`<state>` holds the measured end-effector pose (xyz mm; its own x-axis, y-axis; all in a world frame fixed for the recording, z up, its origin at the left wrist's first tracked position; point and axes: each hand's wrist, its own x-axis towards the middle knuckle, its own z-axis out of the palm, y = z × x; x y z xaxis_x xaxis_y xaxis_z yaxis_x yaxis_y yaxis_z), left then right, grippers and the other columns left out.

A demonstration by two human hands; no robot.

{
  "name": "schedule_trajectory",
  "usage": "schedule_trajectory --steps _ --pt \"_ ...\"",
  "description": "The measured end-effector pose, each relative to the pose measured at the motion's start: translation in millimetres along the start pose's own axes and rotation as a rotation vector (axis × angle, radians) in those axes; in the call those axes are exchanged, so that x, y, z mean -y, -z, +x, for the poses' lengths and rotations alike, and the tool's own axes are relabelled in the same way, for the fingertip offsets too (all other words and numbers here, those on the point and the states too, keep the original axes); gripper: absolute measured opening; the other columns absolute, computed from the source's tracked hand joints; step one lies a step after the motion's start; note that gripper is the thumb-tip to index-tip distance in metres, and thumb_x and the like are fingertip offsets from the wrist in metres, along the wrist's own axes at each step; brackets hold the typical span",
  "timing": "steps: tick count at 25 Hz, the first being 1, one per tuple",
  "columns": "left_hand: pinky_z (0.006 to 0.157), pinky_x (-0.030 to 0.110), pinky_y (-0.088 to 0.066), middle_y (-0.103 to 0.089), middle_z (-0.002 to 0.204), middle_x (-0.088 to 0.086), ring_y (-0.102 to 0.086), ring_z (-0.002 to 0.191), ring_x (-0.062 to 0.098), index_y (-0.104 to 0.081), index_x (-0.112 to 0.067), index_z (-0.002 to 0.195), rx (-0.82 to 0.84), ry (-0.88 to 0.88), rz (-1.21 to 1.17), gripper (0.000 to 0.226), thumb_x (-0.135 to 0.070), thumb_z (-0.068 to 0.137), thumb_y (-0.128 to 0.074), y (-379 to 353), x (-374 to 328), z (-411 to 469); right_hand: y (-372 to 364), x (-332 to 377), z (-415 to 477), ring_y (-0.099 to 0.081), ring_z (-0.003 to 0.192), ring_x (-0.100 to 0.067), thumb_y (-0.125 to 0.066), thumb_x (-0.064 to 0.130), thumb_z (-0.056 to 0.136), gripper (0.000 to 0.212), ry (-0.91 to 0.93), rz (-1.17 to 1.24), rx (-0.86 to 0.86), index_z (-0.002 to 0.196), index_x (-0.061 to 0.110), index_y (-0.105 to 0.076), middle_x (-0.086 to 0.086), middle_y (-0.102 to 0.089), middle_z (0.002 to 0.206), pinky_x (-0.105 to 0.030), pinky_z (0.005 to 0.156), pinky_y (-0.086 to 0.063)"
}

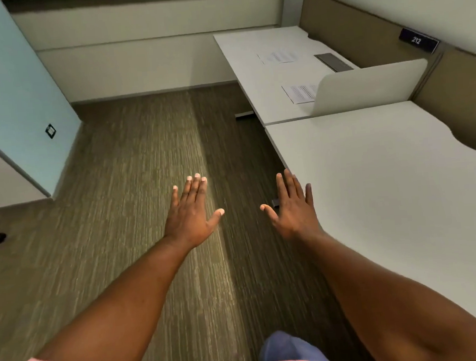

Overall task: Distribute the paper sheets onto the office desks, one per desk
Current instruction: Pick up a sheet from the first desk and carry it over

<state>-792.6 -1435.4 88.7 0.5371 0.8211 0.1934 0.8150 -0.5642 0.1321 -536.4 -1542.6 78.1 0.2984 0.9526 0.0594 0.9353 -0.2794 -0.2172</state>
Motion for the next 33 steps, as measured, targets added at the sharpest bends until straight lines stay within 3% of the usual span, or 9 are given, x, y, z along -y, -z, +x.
schedule_trajectory --steps 10,17,23,26,33 --pt "0.126 0.05 0.003 0.002 0.17 0.006 0.01 0.155 0.019 -0.001 -0.014 0.16 0.057 -0.03 0.023 0.09 -0.069 0.094 -0.028 -67.0 58.9 311.7 -40.9 -32.6 329.0 0.023 0.153 -0.021 -0.019 0.077 0.095 0.088 -0.079 0.055 0.009 0.159 0.028 0.016 0.0 0.025 0.167 -0.054 0.124 0.01" --pt "0.126 0.05 0.0 0.001 0.17 0.006 0.007 0.156 0.02 -0.003 -0.014 0.16 0.107 -0.091 0.012 0.089 -0.069 0.095 -0.028 -103.6 83.1 511.1 -42.2 -62.8 507.9 0.022 0.154 -0.023 -0.021 0.073 0.096 0.087 -0.153 0.074 0.012 0.159 0.025 0.016 -0.001 0.027 0.166 -0.051 0.126 0.006" --pt "0.126 0.051 -0.002 -0.007 0.169 0.007 0.001 0.157 0.021 -0.01 -0.013 0.16 0.184 -0.3 -0.014 0.09 -0.068 0.093 -0.032 -159.0 91.5 695.9 -65.8 -105.3 624.0 0.02 0.155 -0.022 -0.026 0.069 0.098 0.087 -0.406 0.092 -0.045 0.16 0.025 0.015 -0.001 0.025 0.167 -0.05 0.126 0.008" --pt "0.126 0.05 0.001 -0.001 0.17 0.005 0.006 0.156 0.02 -0.006 -0.014 0.16 0.207 -0.468 0.008 0.09 -0.069 0.094 -0.031 -170.9 83.1 783.7 -66.1 -120.4 658.3 0.014 0.156 -0.023 -0.027 0.068 0.099 0.086 -0.56 0.11 -0.089 0.16 0.022 0.012 -0.003 0.02 0.168 -0.05 0.126 0.005" --pt "0.126 0.049 0.001 -0.002 0.17 0.006 0.004 0.157 0.02 -0.01 -0.013 0.16 0.239 -0.705 0.039 0.082 -0.065 0.097 -0.019 -221.2 3.5 943.7 -62.2 -184.8 717.4 -0.001 0.157 -0.024 -0.036 0.062 0.1 0.085 -0.875 0.161 -0.228 0.161 0.019 0.004 -0.005 0.005 0.171 -0.047 0.127 0.002"
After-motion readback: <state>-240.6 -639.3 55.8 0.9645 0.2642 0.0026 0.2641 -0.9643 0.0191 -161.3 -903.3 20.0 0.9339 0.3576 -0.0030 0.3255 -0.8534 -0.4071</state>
